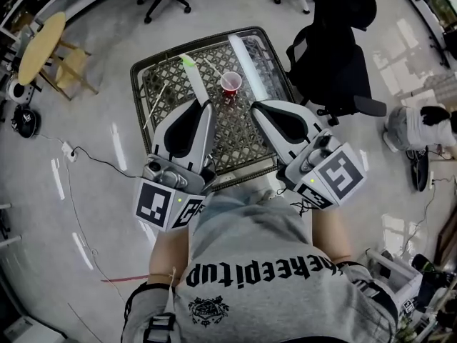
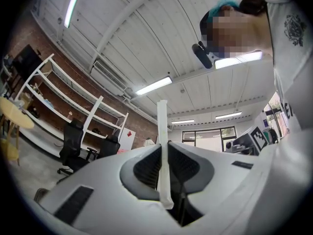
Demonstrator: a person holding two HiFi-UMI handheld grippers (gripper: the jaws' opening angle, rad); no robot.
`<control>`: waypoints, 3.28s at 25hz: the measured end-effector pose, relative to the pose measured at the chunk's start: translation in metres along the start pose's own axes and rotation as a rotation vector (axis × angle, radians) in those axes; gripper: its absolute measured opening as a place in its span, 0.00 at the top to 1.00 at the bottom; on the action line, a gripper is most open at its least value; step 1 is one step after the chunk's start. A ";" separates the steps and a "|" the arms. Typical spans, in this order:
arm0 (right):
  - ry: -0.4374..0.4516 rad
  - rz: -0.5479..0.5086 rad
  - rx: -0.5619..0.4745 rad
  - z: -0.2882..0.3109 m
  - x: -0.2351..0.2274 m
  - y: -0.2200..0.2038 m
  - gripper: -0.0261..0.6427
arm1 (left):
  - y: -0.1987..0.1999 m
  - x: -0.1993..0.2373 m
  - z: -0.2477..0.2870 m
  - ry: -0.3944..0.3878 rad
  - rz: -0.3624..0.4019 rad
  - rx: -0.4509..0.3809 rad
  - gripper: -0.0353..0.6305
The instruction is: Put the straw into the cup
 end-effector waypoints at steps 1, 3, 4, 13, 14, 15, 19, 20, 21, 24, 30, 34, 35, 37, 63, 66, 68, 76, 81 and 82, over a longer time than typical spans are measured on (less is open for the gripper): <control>-0.008 0.001 0.000 0.002 0.000 0.000 0.94 | -0.001 0.003 0.001 -0.005 -0.008 -0.002 0.82; -0.024 0.000 0.002 0.005 -0.001 -0.001 0.94 | -0.004 0.009 0.002 -0.015 -0.019 -0.005 0.82; -0.032 0.001 0.002 0.006 -0.002 -0.002 0.94 | -0.006 0.010 0.003 -0.020 -0.025 -0.006 0.82; -0.079 0.014 0.009 0.002 -0.015 -0.009 0.94 | -0.020 0.011 0.018 -0.056 -0.055 -0.003 0.82; -0.078 0.017 0.008 0.002 -0.018 -0.009 0.94 | -0.020 0.011 0.020 -0.055 -0.055 -0.004 0.82; -0.075 0.018 0.007 0.002 -0.020 -0.009 0.94 | -0.021 0.011 0.021 -0.053 -0.054 -0.005 0.82; -0.054 0.019 0.012 0.006 -0.032 -0.008 0.94 | -0.025 0.010 0.028 -0.031 -0.051 -0.002 0.82; -0.046 0.019 0.015 0.007 -0.035 -0.007 0.94 | -0.025 0.010 0.030 -0.023 -0.050 -0.002 0.82; -0.037 0.019 0.017 0.008 -0.038 -0.005 0.94 | -0.025 0.011 0.032 -0.015 -0.048 -0.001 0.82; -0.008 0.022 0.021 0.012 -0.048 0.000 0.94 | -0.025 0.011 0.041 0.009 -0.036 0.000 0.82; 0.050 0.031 0.045 0.023 -0.068 0.003 0.94 | -0.031 0.015 0.056 0.063 -0.024 0.000 0.82; 0.094 0.034 0.060 0.031 -0.080 0.004 0.94 | -0.033 0.016 0.062 0.110 -0.009 -0.005 0.82; 0.105 0.033 0.065 0.032 -0.083 0.004 0.94 | -0.035 0.017 0.063 0.124 -0.007 -0.007 0.82; 0.130 0.034 0.076 0.034 -0.092 0.004 0.94 | -0.039 0.015 0.068 0.152 -0.005 -0.009 0.82; 0.365 0.082 0.218 0.073 -0.145 -0.036 0.94 | -0.089 0.019 0.070 0.434 0.041 -0.018 0.82; 0.380 0.088 0.230 0.076 -0.152 -0.049 0.94 | -0.105 0.019 0.071 0.451 0.056 -0.007 0.82; 0.389 0.087 0.240 0.076 -0.156 -0.057 0.94 | -0.114 0.017 0.071 0.463 0.057 -0.009 0.82; 0.398 0.086 0.272 0.085 -0.165 -0.085 0.94 | -0.140 0.027 0.071 0.500 0.049 -0.025 0.82; 0.391 0.099 0.282 0.085 -0.177 -0.105 0.94 | -0.167 0.028 0.077 0.501 0.038 -0.010 0.82; 0.389 0.102 0.282 0.085 -0.179 -0.108 0.94 | -0.170 0.029 0.078 0.502 0.035 -0.008 0.82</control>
Point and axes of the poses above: the fingertips, and each gripper's own axes: z forward along the fingers, x to its left, y out of its top, the point moved 6 cm from there along -z, backward along the fingers, and after that the axes turned 10 degrees about z, right-handed, at the moved point
